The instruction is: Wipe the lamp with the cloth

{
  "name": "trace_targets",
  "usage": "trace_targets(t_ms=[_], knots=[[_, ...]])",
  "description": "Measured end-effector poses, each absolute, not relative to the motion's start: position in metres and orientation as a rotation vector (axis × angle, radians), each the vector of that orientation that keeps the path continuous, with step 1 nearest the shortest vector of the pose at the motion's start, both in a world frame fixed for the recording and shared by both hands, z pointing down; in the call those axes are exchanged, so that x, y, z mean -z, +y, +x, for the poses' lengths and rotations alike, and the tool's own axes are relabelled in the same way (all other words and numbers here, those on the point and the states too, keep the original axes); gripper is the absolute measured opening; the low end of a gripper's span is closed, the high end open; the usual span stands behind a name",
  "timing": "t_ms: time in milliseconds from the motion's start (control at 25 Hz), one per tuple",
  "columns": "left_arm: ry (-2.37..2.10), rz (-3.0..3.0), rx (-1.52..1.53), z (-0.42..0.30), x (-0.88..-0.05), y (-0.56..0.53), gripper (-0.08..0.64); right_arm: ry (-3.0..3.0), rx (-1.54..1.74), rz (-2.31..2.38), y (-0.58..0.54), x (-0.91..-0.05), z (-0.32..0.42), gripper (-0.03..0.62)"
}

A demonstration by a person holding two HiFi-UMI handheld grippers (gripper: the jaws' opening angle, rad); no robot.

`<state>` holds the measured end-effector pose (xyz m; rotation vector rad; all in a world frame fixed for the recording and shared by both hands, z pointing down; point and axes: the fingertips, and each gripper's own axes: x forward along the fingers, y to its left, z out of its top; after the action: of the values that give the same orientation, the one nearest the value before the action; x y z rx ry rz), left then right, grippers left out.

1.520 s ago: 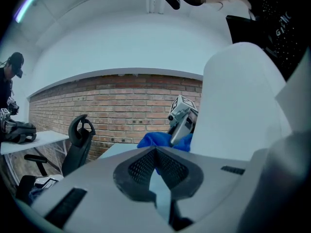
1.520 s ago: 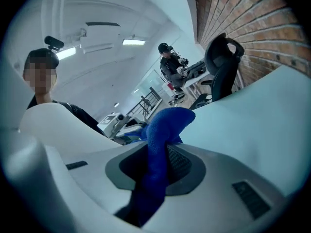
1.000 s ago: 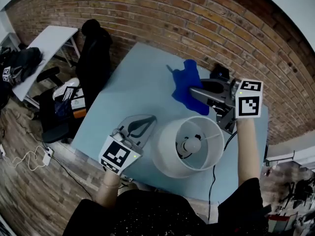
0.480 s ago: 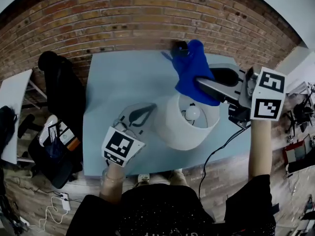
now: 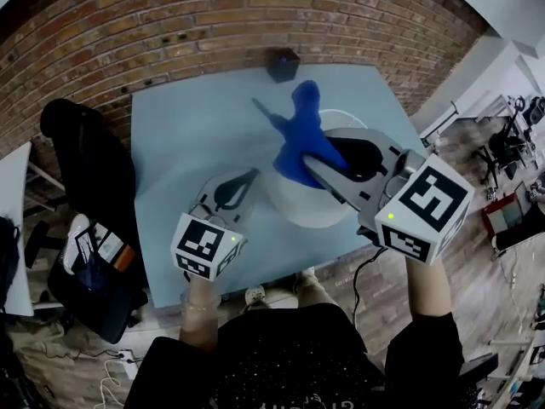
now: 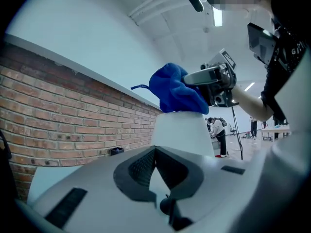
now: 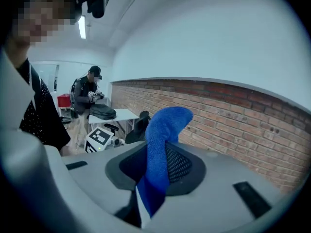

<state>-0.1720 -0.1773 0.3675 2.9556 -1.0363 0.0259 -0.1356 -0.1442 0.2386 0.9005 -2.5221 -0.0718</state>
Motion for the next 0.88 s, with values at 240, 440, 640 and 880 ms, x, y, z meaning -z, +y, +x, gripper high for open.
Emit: trace_targets(t_ms=[240, 440, 640, 880], knots=[[-1.023, 2.948, -0.008, -0.176, -0.373, -0.176, 0.008, -2.361, 0.22, 1.215, -0.145, -0.266, -0.141, 0.087], [-1.025, 2.942, -0.007, -0.18, -0.377, -0.174, 0.008, -2.29, 0.266, 1.435, -0.141, -0.28, -0.137, 0.087], [-1.028, 2.933, -0.026, -0.183, -0.382, -0.172, 0.009, -2.268, 0.273, 1.535, -0.138, -0.287, -0.136, 0.087], [-1.046, 2.92, -0.044, -0.189, -0.39, -0.169, 0.008, -2.273, 0.186, 1.524, -0.131, -0.318, -0.142, 0.087]])
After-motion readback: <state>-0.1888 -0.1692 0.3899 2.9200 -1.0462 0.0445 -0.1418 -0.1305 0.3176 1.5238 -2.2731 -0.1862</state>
